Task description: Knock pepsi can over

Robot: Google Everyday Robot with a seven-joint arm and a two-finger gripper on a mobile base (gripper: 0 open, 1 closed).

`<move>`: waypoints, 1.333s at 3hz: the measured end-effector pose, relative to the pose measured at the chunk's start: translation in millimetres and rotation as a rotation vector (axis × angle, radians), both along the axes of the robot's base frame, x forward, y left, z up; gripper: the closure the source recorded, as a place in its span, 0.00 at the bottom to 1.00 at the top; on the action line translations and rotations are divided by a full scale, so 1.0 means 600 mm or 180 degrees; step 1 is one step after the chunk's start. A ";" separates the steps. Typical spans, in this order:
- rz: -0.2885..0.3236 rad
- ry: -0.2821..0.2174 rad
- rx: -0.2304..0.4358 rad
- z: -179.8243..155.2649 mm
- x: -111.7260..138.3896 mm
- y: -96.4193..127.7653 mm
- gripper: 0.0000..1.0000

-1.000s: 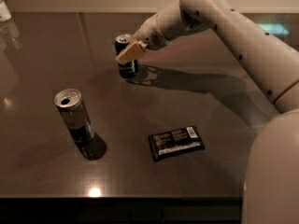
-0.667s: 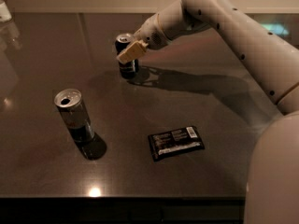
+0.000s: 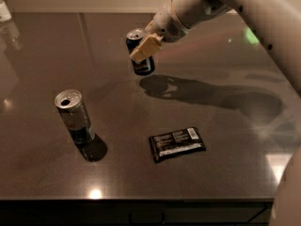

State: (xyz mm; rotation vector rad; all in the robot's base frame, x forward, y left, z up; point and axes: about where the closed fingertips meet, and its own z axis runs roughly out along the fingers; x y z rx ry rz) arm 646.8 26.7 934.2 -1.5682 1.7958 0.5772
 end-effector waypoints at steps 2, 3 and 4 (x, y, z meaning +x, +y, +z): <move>0.0134 -0.0002 -0.0790 0.008 -0.072 -0.106 1.00; 0.0232 0.0044 -0.1192 -0.008 -0.091 -0.151 1.00; 0.0383 0.0123 -0.1550 -0.036 -0.103 -0.184 1.00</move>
Offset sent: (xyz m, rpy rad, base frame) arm -0.0683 -0.1098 0.0054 -0.4157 0.0000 0.0659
